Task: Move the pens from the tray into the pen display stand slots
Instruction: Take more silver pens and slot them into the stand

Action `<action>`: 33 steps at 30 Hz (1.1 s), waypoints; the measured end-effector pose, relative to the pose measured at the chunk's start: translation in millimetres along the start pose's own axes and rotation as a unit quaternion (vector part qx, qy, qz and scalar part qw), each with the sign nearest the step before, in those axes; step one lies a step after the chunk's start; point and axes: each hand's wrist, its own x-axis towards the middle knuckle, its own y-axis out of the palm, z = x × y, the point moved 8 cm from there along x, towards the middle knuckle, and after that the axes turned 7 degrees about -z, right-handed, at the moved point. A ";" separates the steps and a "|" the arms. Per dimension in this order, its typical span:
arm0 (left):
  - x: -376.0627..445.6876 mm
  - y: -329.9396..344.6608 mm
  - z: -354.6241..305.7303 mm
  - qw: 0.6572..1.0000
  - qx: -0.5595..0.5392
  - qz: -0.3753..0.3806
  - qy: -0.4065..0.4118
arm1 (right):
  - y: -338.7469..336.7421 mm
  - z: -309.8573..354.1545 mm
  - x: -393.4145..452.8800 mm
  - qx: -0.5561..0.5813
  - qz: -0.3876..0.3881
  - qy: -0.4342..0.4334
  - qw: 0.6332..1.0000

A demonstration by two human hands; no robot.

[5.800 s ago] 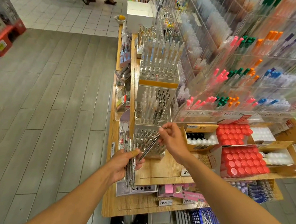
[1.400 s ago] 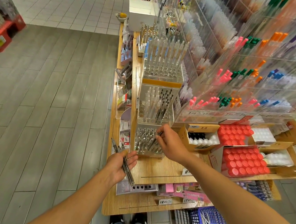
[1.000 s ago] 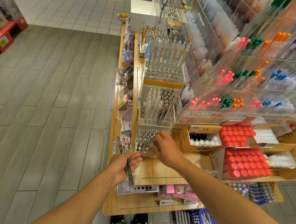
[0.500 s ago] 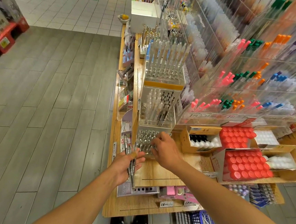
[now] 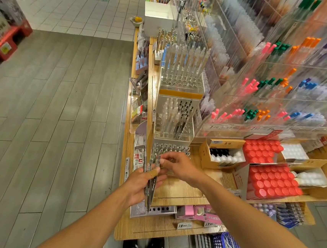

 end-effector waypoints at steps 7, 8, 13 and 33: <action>-2.1 8.0 1.4 1.000 0.003 0.011 -0.004 | -1.9 6.5 -3.9 0.055 0.006 0.009 0.998; -2.1 8.6 2.3 1.000 0.000 0.009 -0.006 | -1.8 8.3 -4.6 0.044 0.005 0.004 0.999; 3.8 -5.8 -1.4 0.998 0.019 -0.045 0.026 | -34.0 19.3 2.4 0.027 -0.087 0.005 0.996; 6.9 -44.9 0.0 0.988 0.053 -0.143 0.018 | -7.2 24.3 -1.7 -0.330 -0.071 -0.232 0.912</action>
